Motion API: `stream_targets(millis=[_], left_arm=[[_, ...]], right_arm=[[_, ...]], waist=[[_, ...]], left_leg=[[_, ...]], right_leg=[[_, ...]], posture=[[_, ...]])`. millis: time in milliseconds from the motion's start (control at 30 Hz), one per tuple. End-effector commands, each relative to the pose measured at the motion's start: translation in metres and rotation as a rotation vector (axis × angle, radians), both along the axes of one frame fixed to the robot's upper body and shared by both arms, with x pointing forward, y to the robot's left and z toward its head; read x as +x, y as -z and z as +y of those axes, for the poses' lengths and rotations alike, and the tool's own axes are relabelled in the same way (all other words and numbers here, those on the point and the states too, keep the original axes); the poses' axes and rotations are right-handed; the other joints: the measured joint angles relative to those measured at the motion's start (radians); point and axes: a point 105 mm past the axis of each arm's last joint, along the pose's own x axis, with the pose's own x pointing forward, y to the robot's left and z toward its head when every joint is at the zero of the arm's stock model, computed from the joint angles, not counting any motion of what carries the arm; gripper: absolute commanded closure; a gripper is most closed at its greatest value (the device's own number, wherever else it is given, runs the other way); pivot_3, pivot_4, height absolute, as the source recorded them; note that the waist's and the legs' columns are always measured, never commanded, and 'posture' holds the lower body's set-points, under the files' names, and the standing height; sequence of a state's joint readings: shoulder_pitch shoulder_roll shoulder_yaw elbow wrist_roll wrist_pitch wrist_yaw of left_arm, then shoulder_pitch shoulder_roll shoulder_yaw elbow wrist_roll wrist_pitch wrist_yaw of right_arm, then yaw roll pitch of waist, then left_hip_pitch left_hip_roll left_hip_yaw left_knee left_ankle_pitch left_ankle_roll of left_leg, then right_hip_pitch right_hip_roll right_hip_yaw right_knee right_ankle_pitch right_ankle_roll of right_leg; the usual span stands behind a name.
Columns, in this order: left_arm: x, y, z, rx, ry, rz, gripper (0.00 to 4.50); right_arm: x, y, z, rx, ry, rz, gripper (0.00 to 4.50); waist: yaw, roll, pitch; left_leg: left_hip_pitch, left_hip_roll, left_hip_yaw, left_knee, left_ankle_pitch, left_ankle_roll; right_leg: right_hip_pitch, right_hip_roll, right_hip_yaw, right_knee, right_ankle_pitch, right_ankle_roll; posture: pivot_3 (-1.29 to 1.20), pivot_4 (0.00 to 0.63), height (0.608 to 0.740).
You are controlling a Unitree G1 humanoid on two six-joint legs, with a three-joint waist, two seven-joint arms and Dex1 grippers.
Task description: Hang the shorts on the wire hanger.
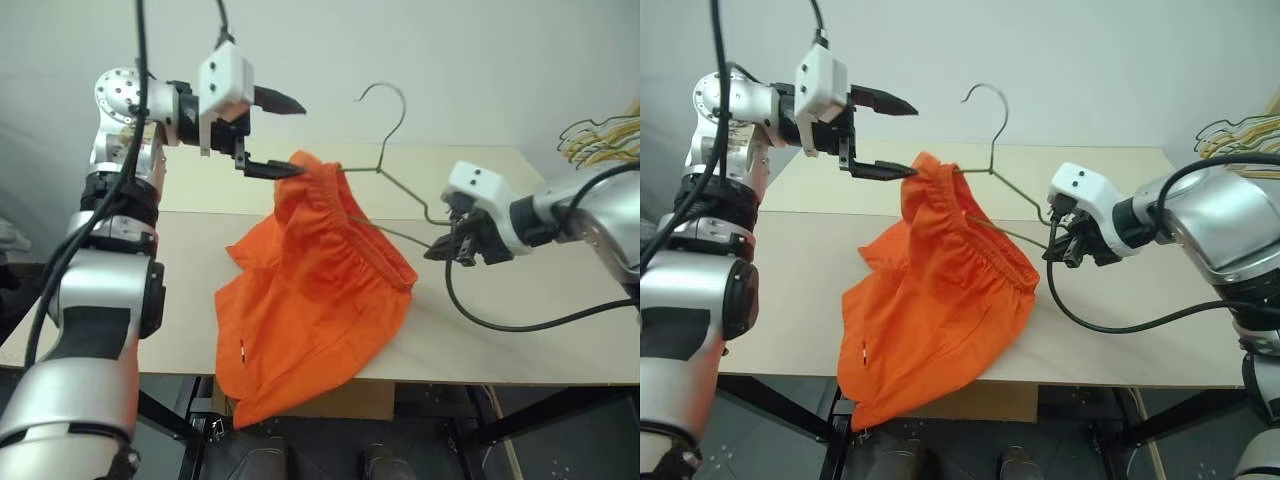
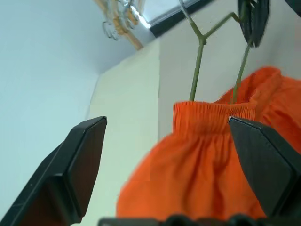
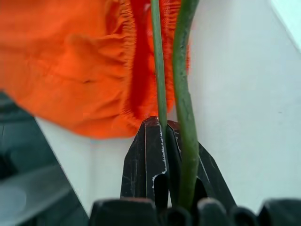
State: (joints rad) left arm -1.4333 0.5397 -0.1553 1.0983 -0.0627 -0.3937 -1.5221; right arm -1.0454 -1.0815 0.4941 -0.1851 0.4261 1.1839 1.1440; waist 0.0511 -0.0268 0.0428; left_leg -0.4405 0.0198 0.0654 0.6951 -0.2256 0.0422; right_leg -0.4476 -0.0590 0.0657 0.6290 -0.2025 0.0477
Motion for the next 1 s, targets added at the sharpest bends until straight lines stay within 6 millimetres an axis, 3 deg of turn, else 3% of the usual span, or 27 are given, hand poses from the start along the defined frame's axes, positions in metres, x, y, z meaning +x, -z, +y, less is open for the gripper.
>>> stream_targets(millis=[33,233,433,567,900,933,1000], left_arm=[[0.002,0.007,-0.009,0.141,0.017,-0.035,0.02],[0.000,0.037,-0.017,0.318,0.069,0.036,0.02],[0.011,0.066,-0.008,0.433,-0.026,0.036,0.02],[0.013,0.074,-0.002,0.401,-0.056,0.078,0.94],[0.011,0.074,-0.003,0.303,-0.058,0.155,4.27],[0.010,0.074,-0.003,0.298,-0.054,0.164,4.47],[0.009,0.073,-0.004,0.276,-0.047,0.185,4.47]], right_arm=[[-0.003,-0.019,0.010,-0.025,-0.086,-0.057,4.50],[-0.005,-0.024,0.015,-0.043,-0.122,-0.045,4.50],[-0.010,-0.027,0.016,-0.023,-0.121,-0.027,4.50],[-0.013,-0.027,0.015,-0.007,-0.107,-0.016,4.50],[-0.013,-0.028,0.012,0.006,-0.098,-0.027,4.50],[-0.013,-0.027,0.011,-0.004,-0.107,-0.041,4.50],[-0.012,-0.026,0.012,0.002,-0.120,-0.086,4.50]], waist=[[-0.004,0.000,0.000],[-0.015,0.000,0.000],[-0.034,0.000,0.000],[-0.046,0.000,0.000],[-0.069,0.000,0.000],[-0.069,0.000,0.000],[-0.069,0.000,0.000]], left_leg=[[-0.002,0.000,0.000,0.000,0.000,0.000],[-0.009,0.000,0.000,0.004,0.000,0.000],[-0.009,0.000,0.000,0.005,0.000,0.000],[-0.009,0.000,0.000,0.007,0.000,0.000],[-0.008,0.000,0.000,0.010,0.000,0.000],[-0.008,0.000,0.000,0.010,0.000,0.000],[-0.008,0.000,0.000,0.010,0.000,0.000]], right_leg=[[-0.003,0.000,0.000,0.001,0.000,0.000],[-0.010,0.000,0.001,0.004,0.000,0.000],[-0.011,0.000,0.001,0.006,0.000,0.000],[-0.012,-0.001,0.001,0.012,0.000,0.000],[-0.013,-0.001,0.002,0.017,0.000,0.000],[-0.013,-0.001,0.002,0.017,0.000,0.000],[-0.013,-0.001,0.002,0.017,0.000,-0.001]], posture=[[0.02,0.000,0.740],[0.00,0.000,0.740],[-0.03,0.000,0.740],[-0.04,0.000,0.740],[-0.04,0.000,0.740],[-0.04,0.000,0.740],[-0.04,0.000,0.740]])
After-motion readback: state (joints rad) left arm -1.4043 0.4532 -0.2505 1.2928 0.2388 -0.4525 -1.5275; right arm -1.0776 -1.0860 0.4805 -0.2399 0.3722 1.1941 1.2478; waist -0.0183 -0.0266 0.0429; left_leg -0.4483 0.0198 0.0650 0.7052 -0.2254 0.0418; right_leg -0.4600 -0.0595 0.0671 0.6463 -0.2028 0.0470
